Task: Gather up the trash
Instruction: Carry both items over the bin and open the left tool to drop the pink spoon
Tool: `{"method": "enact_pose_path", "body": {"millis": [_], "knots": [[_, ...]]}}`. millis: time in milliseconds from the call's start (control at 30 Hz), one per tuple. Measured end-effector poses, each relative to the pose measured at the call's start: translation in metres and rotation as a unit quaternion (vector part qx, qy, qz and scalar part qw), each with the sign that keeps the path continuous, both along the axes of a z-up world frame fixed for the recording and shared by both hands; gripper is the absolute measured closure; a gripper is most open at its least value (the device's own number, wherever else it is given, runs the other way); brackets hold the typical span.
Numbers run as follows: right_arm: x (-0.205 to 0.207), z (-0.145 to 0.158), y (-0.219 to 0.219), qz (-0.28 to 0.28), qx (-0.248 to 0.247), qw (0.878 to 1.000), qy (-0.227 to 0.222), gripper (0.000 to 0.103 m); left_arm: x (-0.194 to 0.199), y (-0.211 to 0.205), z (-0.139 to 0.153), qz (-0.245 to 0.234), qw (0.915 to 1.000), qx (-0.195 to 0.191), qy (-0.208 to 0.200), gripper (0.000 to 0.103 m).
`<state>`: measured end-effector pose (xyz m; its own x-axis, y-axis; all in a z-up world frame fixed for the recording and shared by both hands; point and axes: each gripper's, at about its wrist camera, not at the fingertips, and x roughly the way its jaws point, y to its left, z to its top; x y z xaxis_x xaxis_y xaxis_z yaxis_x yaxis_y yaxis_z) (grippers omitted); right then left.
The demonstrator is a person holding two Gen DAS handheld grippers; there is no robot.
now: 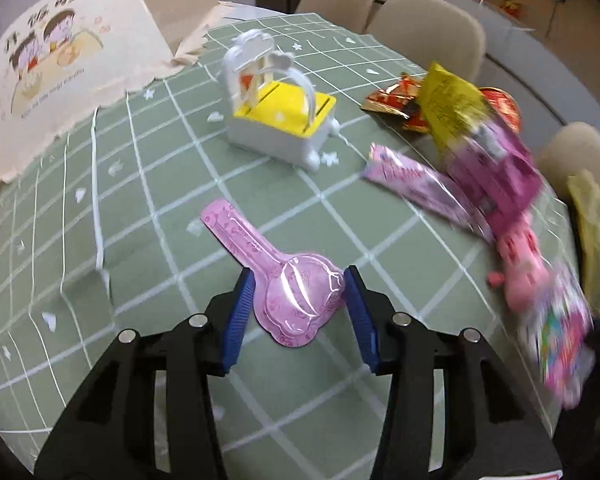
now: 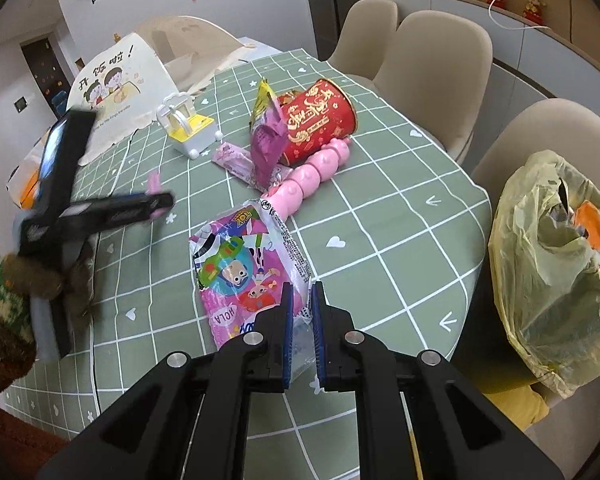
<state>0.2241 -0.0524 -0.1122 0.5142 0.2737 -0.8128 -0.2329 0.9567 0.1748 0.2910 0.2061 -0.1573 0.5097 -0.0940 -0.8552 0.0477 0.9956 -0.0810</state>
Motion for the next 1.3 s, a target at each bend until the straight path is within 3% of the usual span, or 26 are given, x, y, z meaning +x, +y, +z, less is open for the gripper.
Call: {"method": "enact_pose_path", "body": {"millis": [167,433,567,733,933,1133,1300], "knots": [[0.001,0.012,0.001,0.001,0.008,1.000,-0.015,0.092,-0.026,0.024,0.015,0.003,0.9985,-0.054,-0.006,0.060],[0.006,0.066,-0.006,0.006,0.016,0.997,-0.080,0.092,-0.040,0.011,0.094,-0.008,0.9942,-0.053,-0.093,0.060],[0.005,0.100,-0.023,0.003,0.025,0.992,-0.122,0.092,-0.045,-0.008,0.137,-0.021,0.9878,-0.062,-0.141,0.060],[0.003,0.138,-0.057,-0.005,0.015,0.986,-0.168,0.092,-0.051,-0.039,0.178,-0.054,0.9759,-0.099,-0.187,0.060],[-0.002,0.171,-0.117,-0.042,-0.009,0.976,-0.213,0.092,-0.040,-0.107,0.207,-0.116,0.9604,-0.133,-0.215,0.059],[-0.011,0.178,-0.203,-0.109,-0.033,0.969,-0.220,0.092,-0.014,-0.203,0.210,-0.191,0.9490,-0.161,-0.192,0.059],[-0.025,0.173,-0.268,-0.166,-0.039,0.962,-0.215,0.092,0.001,-0.290,0.195,-0.270,0.9340,-0.179,-0.150,0.059]]}}
